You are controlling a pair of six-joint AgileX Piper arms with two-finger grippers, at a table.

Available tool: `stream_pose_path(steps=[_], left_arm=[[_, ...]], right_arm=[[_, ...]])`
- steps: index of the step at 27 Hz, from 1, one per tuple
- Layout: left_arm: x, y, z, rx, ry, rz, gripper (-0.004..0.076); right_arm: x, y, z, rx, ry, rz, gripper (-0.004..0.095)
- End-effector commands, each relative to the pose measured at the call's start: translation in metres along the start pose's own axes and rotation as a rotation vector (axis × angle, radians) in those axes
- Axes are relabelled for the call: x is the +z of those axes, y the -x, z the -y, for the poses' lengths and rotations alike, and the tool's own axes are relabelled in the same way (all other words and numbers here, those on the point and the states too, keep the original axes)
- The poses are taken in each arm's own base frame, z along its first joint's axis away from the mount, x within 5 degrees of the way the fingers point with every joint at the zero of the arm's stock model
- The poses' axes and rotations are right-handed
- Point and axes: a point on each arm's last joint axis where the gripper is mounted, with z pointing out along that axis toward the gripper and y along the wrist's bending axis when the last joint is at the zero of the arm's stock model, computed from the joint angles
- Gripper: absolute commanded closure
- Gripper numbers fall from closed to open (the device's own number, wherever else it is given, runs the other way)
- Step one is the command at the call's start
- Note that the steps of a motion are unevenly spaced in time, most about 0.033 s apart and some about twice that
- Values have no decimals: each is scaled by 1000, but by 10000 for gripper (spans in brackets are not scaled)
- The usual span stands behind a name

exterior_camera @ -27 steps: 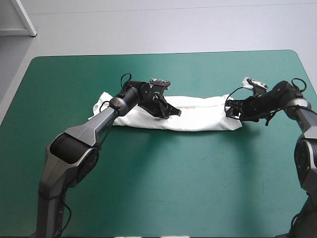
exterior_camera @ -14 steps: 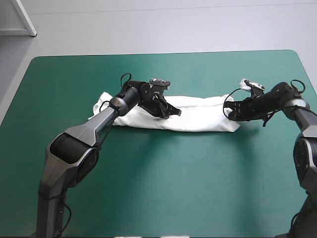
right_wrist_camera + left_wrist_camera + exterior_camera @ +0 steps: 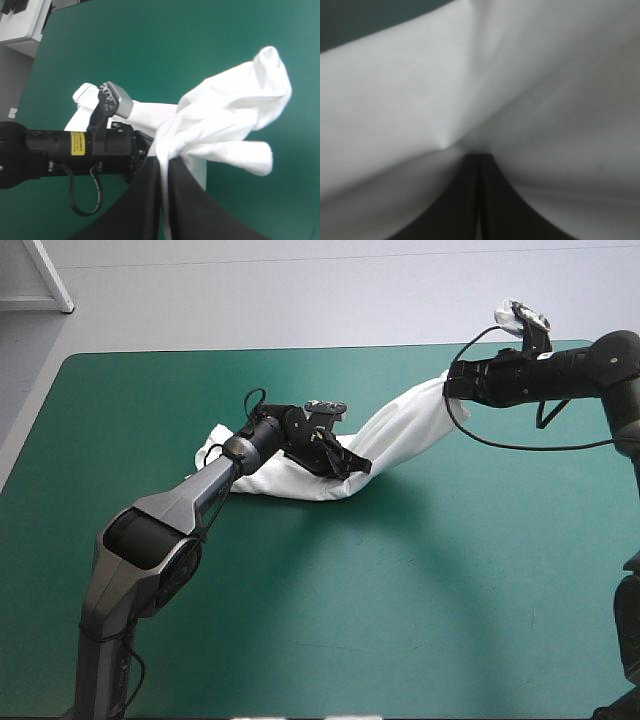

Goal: Fold the cloth

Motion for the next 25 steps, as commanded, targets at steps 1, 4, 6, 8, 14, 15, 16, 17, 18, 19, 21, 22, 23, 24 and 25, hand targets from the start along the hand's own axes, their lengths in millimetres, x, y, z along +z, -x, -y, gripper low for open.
stream_pose_path(steps=[1,4,6,8,14,15,16,17,18,19,21,22,23,24,25], left_arm=[[-12,-1,10,28,-19,-39,734],[-52,18,17,66,-36,-3,734],[-91,29,29,115,-31,63,734],[-126,32,37,159,-7,108,734],[-201,11,43,288,109,112,734],[-210,8,42,287,103,122,734],[-219,2,40,271,88,129,734],[-227,-4,37,254,72,132,734],[-235,-12,33,236,70,129,734],[-244,-20,30,225,81,132,734],[-254,-43,18,192,115,104,734],[-258,-53,11,169,125,94,734],[-261,-67,4,145,135,79,734],[-265,-80,-3,125,146,66,734],[-264,-94,-9,113,153,42,734]], right_arm=[[-31,16,-42,-57,74,162,918],[-27,15,-50,-76,88,157,918],[-26,16,-53,-86,92,165,918],[-26,16,-53,-90,94,165,918],[-24,14,-55,-95,104,149,918],[-23,13,-57,-106,109,145,918],[-21,13,-62,-118,120,145,918],[-16,12,-67,-135,130,147,918],[-11,13,-75,-151,145,153,918],[-7,14,-81,-163,159,149,918],[8,16,-99,-194,209,129,918],[19,15,-107,-201,233,110,918],[29,16,-117,-215,258,96,918],[40,16,-126,-227,284,82,918],[48,16,-135,-240,306,76,918]])
